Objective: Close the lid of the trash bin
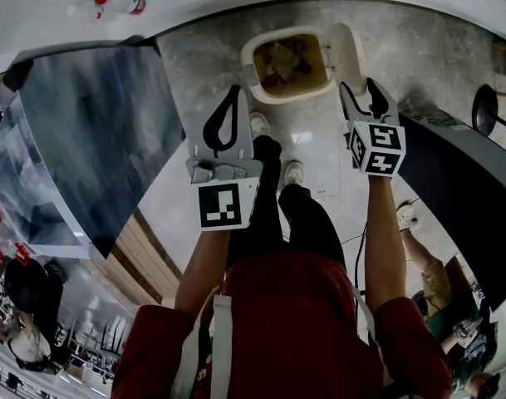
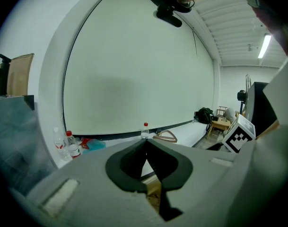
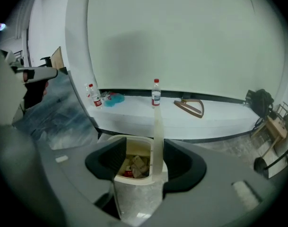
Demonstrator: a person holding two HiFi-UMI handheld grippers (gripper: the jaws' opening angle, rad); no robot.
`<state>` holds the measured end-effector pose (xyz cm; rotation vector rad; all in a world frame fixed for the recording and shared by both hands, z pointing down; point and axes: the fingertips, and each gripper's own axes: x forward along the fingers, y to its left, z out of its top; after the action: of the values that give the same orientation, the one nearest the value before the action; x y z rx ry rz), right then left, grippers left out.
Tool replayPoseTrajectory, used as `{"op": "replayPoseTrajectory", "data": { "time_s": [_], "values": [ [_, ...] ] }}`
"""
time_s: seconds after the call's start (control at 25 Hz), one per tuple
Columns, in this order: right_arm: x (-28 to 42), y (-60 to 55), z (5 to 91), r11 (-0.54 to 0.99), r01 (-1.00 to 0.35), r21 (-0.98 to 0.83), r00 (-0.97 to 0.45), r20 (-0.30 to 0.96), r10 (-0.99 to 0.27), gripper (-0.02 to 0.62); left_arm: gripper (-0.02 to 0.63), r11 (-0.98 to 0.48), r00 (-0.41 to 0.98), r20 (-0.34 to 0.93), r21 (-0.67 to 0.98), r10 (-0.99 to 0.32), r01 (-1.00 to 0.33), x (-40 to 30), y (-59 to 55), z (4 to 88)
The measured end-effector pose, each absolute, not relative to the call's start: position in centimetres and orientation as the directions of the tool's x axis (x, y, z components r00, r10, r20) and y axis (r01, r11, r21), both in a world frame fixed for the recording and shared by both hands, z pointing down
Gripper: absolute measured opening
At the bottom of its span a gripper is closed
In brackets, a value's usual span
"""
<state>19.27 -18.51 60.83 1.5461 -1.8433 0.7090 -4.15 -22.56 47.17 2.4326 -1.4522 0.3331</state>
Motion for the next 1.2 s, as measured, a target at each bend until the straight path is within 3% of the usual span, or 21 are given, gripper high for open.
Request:
{"op": "replayPoseTrajectory", "data": {
  "time_s": [0.68, 1.2],
  "values": [
    [7.5, -17.0, 65.6, 0.474, -0.876, -0.088, -0.354, 0.786, -0.507, 0.245, 0.005, -0.375, 0.399, 0.420, 0.143, -0.815, -0.916, -7.5, -21.2, 53.4],
    [1.2, -16.0, 71.8, 0.593, -0.789, -0.164, -0.444, 0.819, -0.364, 0.245, 0.005, -0.332, 0.362, 0.485, 0.151, -0.796, -0.931, -10.1, -20.4, 59.0]
  ]
}}
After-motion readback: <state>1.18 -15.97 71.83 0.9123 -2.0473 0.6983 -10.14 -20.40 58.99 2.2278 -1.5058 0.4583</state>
